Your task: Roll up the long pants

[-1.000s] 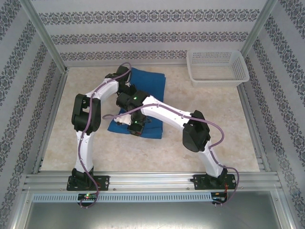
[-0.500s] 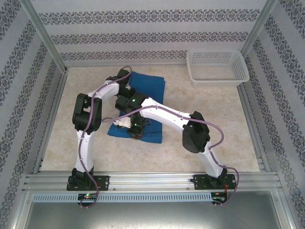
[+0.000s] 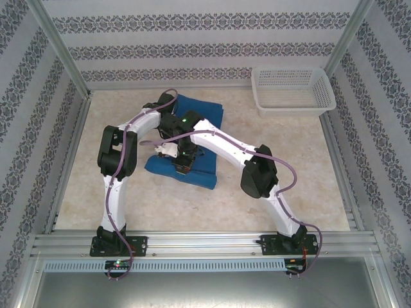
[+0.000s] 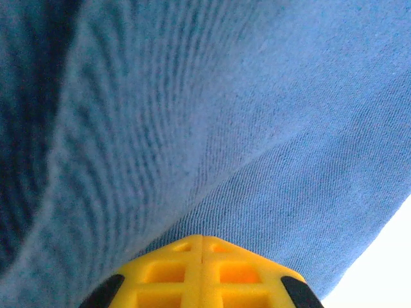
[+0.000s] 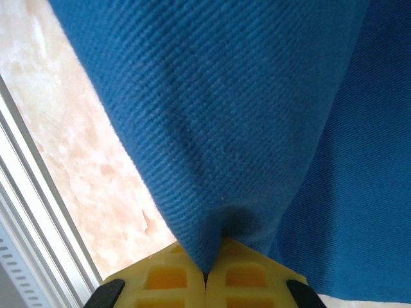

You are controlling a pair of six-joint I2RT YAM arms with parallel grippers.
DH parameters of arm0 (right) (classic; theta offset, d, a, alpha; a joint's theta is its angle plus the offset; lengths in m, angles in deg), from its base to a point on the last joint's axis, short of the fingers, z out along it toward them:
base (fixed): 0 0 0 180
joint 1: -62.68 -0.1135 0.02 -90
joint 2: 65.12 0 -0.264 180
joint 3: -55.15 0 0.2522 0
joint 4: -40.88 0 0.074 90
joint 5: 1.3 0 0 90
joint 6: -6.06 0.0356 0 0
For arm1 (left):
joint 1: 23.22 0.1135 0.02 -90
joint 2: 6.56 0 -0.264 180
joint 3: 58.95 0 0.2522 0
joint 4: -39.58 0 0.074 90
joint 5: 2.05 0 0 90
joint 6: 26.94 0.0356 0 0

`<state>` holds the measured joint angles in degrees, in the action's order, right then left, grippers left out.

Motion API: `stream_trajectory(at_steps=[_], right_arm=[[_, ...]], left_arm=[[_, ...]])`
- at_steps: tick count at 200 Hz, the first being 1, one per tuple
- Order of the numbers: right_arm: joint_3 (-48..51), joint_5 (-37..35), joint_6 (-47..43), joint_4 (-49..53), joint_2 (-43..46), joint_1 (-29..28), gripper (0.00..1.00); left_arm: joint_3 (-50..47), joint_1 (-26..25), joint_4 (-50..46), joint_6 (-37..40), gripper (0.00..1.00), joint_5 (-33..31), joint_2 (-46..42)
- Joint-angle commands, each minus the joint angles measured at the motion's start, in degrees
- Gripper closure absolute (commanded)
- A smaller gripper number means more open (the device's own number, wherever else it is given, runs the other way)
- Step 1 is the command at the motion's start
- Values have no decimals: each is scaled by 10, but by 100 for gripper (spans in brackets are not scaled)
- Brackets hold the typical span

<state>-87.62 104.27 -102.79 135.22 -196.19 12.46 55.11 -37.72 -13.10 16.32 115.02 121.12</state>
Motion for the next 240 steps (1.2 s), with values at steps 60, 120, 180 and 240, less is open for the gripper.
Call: stream_trajectory(at_steps=[60,120,180,240], right_arm=[[5,24,-19,-35,-57,18,100],[2,34,-14,-41,-68,21,100],[53,28,16,-26,5,-31,100],[105,11,57,-20,54,-96,100]], left_arm=[[7,5,-1,5,100,9,18],[23,8,-40,34,100,-13,0],[54,11,-49,40,100,0,8],[51,11,-47,38,100,6,3]])
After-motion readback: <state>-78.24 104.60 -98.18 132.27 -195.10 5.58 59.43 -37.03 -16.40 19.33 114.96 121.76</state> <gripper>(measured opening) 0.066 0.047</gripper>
